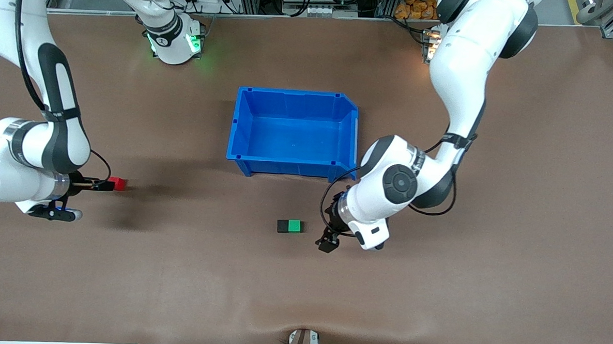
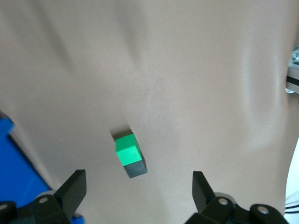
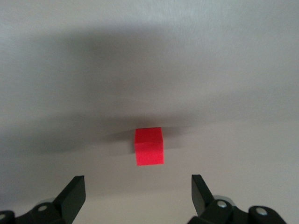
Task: Attach green and red cubes to black cube
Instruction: 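Open and raise the left gripper while the right gripper grasps the red cube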
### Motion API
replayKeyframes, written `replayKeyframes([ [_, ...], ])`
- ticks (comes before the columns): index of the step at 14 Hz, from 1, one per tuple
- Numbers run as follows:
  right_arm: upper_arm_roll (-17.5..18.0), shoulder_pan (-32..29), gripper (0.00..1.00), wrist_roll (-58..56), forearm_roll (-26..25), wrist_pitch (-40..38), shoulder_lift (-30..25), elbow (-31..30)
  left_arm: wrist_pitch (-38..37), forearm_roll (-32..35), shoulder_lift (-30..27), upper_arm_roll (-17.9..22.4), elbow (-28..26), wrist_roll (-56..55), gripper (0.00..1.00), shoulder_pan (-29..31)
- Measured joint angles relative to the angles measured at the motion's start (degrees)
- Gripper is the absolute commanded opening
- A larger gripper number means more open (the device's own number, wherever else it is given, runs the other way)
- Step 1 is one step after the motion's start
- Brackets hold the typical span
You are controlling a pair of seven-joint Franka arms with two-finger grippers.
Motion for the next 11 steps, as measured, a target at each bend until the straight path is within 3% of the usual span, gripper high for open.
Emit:
replayKeyframes([
  [5,0.0,-0.5,1.00,0.0,0.0,1.9,2.4,0.1,-8.8,4.5,-4.7,0.1,0.0,4.4,1.00,3.2],
  [11,0.0,-0.5,1.00,0.0,0.0,2.5,3.0,0.1,-22.8,5.1,-12.0,0.1,-0.7,20.9,1.00,8.6],
])
